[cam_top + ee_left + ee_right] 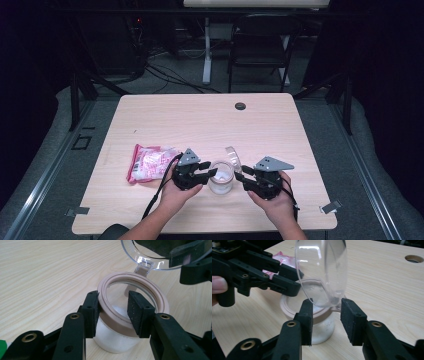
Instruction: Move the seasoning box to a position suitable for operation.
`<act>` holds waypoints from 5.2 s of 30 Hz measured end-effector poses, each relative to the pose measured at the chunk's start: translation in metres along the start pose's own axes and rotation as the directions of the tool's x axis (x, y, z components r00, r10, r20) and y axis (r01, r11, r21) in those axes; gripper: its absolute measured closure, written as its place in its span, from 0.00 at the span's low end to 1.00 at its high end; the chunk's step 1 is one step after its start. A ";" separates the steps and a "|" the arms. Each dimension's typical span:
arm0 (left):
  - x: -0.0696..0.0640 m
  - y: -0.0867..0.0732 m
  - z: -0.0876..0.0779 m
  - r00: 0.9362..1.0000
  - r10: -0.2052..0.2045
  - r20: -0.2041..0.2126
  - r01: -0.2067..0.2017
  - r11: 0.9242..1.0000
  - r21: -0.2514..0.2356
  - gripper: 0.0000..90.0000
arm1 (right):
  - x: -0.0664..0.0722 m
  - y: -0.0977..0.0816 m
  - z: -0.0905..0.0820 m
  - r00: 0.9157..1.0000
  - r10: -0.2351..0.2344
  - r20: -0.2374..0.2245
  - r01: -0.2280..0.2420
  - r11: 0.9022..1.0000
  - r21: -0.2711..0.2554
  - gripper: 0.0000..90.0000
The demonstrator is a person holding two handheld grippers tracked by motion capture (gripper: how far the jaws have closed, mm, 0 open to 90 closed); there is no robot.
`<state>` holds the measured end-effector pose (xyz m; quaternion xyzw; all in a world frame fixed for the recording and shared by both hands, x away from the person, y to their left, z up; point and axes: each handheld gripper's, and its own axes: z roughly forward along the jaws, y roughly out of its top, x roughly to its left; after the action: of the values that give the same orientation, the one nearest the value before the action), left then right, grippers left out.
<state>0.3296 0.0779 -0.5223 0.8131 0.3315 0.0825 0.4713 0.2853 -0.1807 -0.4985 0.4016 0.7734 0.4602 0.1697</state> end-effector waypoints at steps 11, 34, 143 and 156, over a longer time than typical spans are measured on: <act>0.000 -0.001 0.001 1.000 -0.010 0.009 0.010 1.000 -0.009 0.68 | -0.012 -0.004 0.001 0.997 0.075 -0.002 -0.075 0.997 0.004 0.74; 0.008 -0.007 -0.023 0.999 -0.026 -0.046 0.023 0.998 -0.057 0.60 | -0.022 0.000 0.015 0.993 0.119 -0.010 -0.119 0.993 0.003 0.91; 0.032 -0.068 -0.059 0.870 0.305 -0.386 -0.218 0.942 0.254 0.40 | -0.042 0.022 0.050 0.995 0.097 -0.040 -0.096 0.995 0.015 0.51; 0.038 -0.073 -0.047 0.828 0.350 -0.438 -0.222 0.922 0.317 0.44 | -0.042 0.021 0.052 0.994 0.098 -0.044 -0.097 0.995 0.016 0.51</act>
<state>0.3042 0.1593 -0.5636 0.8597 0.3205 0.3115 0.2474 0.3535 -0.1779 -0.5123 0.4298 0.7595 0.4715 0.1271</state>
